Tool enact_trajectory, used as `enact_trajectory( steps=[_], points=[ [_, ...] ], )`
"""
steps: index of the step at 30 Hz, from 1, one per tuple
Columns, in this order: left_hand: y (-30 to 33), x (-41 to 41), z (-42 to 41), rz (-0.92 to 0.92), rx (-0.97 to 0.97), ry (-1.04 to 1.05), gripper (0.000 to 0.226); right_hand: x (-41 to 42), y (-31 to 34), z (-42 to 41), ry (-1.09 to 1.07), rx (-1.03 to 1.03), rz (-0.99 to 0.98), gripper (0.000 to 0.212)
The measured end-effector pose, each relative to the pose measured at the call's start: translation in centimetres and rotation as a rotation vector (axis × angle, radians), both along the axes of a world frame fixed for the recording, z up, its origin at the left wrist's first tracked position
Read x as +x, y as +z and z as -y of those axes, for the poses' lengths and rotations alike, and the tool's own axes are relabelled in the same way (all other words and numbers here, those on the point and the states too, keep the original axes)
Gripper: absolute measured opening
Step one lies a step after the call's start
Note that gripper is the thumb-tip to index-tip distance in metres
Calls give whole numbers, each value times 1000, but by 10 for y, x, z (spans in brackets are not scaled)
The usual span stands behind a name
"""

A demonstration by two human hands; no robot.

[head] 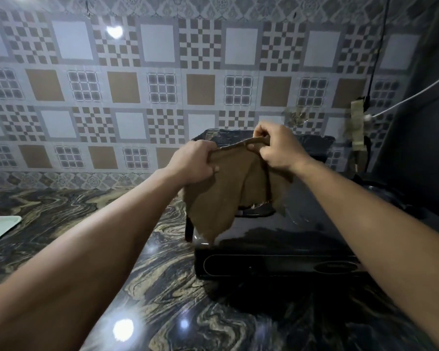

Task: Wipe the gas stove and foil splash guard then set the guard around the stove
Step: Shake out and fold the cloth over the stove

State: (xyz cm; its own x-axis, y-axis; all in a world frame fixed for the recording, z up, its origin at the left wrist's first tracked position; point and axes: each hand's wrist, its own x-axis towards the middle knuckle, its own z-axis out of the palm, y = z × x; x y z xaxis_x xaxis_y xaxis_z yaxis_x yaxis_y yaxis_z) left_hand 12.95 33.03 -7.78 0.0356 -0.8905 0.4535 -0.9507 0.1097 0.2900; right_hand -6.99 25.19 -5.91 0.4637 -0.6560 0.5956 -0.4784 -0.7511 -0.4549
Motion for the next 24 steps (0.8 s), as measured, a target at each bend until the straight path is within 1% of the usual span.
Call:
enact_trajectory(
  steps=[3,6,9,13,17,19,21,22,24],
  points=[
    [6,-14,24,-93,-77,5,6,-35,11,24,7,-30,14,20],
    [17,-37,51,-156,-112,-22,21,-65,15,47,-1,-11,-33,29],
    [25,-57,86,-222,-137,-77,27,-98,21,73,-11,34,-72,39],
    [29,-88,130,-268,-105,-137,34,-137,30,104,25,185,-156,35],
    [33,-120,159,-309,-60,-225,36,-169,41,132,59,258,-280,26],
    [38,-136,172,-335,-5,-239,34,-186,44,148,86,293,-319,29],
    [42,-148,184,-338,54,-256,33,-199,44,162,91,298,-374,37],
    [43,-155,191,-336,67,-256,34,-204,45,170,92,305,-387,41],
    [43,-162,207,-364,75,-235,33,-215,46,181,74,303,-412,42]
  ],
)
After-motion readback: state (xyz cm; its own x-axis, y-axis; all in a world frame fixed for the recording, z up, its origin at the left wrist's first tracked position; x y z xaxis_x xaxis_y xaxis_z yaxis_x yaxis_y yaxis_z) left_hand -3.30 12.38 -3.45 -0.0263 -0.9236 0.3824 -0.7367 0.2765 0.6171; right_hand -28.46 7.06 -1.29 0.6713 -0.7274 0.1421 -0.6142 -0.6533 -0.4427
